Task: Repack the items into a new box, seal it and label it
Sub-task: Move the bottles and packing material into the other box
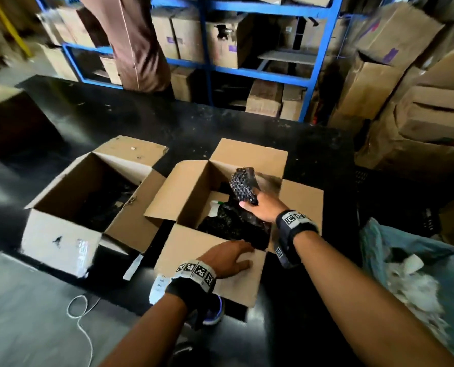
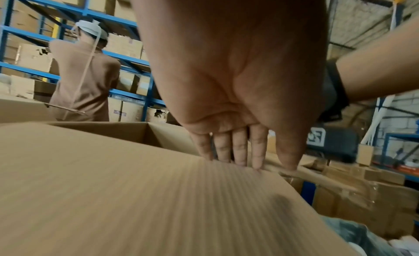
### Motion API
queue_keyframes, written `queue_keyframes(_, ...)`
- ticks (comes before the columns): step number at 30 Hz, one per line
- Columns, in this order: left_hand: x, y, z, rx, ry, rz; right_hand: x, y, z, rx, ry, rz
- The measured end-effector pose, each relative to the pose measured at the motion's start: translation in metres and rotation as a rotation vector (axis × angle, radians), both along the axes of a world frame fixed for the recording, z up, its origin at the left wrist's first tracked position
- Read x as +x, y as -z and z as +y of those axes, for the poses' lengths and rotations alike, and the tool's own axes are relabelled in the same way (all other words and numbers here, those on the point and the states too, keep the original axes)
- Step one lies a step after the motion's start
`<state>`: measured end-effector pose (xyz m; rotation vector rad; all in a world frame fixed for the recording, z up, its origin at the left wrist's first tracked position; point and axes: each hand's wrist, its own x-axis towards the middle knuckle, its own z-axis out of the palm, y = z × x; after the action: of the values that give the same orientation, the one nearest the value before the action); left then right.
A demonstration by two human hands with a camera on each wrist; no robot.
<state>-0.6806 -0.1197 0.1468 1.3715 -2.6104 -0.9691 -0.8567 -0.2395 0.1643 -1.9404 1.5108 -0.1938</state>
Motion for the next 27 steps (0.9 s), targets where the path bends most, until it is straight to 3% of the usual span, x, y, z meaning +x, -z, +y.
queue_keyframes(3, 0.02, -0.012, -0.025, -0.015, -0.043, -0.002, 0.003, 0.003, -0.004, 0.023, 0.021, 0.048)
queue_keyframes(6, 0.042, -0.026, -0.064, -0.209, -0.219, -0.033, 0.006, -0.006, -0.009, -0.092, 0.211, 0.042)
queue_keyframes(10, 0.069, -0.038, -0.127, -0.276, -0.371, 0.088, 0.011, -0.009, -0.019, -0.077, 0.303, 0.173)
queue_keyframes(15, 0.054, -0.018, -0.189, -0.01, -0.148, -0.115, 0.024, 0.001, -0.01, 0.13, 0.301, 0.311)
queue_keyframes(19, 0.022, 0.003, -0.201, 0.139, 0.069, -0.222, 0.034, 0.009, -0.007, 0.281, 0.292, 0.349)
queue_keyframes(23, -0.001, 0.032, -0.202, 0.217, 0.27, -0.31, 0.037, 0.016, -0.01, 0.377, 0.21, 0.361)
queue_keyframes(27, 0.001, 0.059, -0.205, 0.19, 0.325, -0.396, 0.03, 0.014, -0.021, 0.409, 0.203, 0.334)
